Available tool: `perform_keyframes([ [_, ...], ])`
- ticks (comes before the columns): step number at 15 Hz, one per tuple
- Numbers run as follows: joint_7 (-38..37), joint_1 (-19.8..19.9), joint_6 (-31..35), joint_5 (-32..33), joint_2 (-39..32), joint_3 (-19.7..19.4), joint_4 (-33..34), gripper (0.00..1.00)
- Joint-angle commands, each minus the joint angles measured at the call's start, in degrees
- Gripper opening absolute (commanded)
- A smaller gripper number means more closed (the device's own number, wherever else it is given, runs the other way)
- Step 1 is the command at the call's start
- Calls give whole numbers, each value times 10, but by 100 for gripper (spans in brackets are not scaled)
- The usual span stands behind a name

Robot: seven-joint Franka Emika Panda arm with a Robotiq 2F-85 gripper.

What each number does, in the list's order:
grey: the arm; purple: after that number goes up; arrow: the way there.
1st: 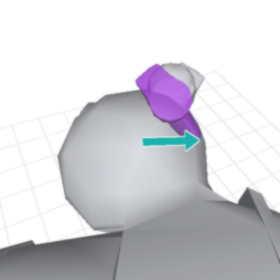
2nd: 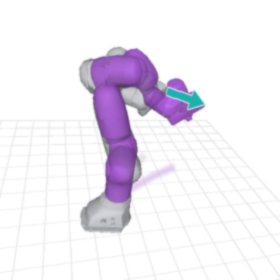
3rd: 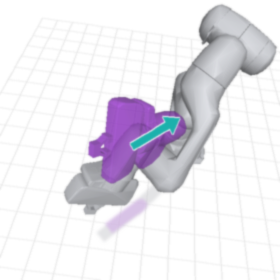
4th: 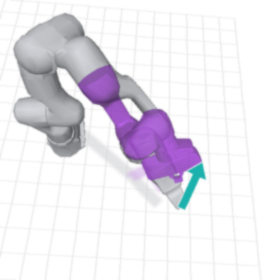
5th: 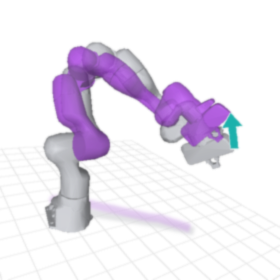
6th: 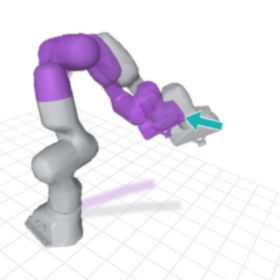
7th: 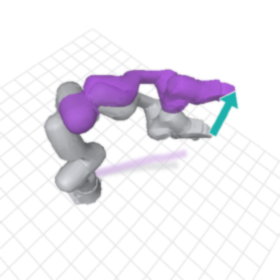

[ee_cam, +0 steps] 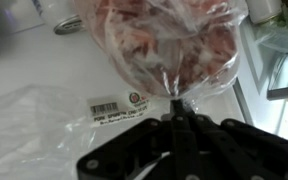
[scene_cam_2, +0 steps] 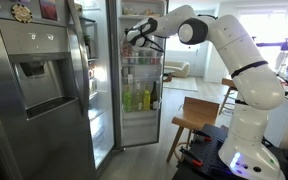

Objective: Pick up the plastic bag from the brown chair and put it in the door of the fridge.

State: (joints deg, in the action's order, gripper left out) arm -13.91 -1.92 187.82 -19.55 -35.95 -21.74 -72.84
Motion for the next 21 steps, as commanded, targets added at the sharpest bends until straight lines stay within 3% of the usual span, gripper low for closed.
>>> perform_keyframes([
  [1, -6, 8, 9, -2, -18, 3, 39, 0],
  [2, -6, 6, 9, -2, -18, 0, 39, 26],
  [4, -5, 6, 9, -2, -19, 1, 40, 32],
  [9, -5, 5, 11, -2, -19, -5, 54, 72],
  [13, -11, -6, 4, -7, -16, -27, 61, 99],
  [17, -7, -31, -32, -7, 24, -53, 30, 100],
  [21, 25, -36, -94, 8, 111, -13, -29, 100],
])
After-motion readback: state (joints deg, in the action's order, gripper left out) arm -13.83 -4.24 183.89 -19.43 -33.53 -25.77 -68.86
